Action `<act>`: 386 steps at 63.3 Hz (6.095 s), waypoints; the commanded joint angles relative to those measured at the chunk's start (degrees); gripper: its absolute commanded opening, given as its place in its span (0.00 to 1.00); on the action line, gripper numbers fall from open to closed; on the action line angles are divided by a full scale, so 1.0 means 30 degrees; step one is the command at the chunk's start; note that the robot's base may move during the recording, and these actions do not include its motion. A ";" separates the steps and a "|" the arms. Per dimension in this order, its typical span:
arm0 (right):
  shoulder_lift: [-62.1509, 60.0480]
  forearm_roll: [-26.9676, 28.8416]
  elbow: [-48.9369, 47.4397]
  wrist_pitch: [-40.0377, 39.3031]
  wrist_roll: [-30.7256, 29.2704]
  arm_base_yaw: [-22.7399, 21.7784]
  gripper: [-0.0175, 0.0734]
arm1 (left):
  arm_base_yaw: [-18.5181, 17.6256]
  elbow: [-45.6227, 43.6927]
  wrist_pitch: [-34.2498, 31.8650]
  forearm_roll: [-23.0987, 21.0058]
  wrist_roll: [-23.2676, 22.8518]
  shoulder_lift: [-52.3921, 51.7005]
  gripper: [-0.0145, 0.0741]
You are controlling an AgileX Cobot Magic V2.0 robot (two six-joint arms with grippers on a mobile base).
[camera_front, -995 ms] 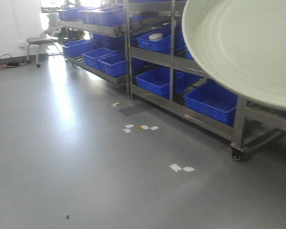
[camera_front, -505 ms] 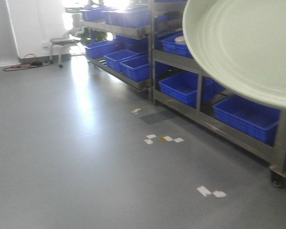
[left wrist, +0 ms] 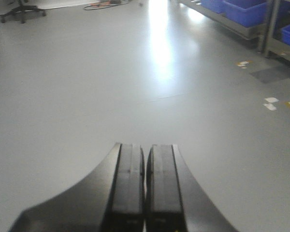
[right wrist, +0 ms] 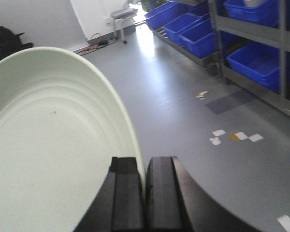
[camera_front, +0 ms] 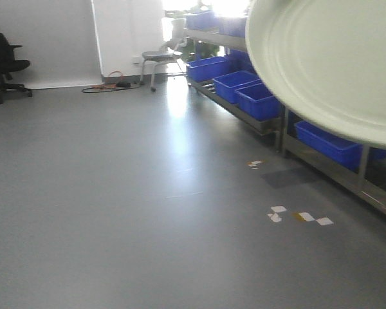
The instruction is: Place green plate on second shelf with right arm
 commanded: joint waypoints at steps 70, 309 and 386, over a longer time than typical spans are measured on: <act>0.0017 0.0045 -0.0649 -0.2189 0.0005 -0.0129 0.25 | -0.0085 0.0799 -0.1167 0.0017 -0.0092 -0.0459 0.30; 0.0017 0.0045 -0.0649 -0.2189 0.0005 -0.0129 0.25 | -0.0085 0.0799 -0.1167 0.0017 -0.0092 -0.0459 0.30; 0.0017 0.0045 -0.0649 -0.2189 0.0005 -0.0129 0.25 | -0.0085 0.0799 -0.1167 0.0017 -0.0092 -0.0459 0.30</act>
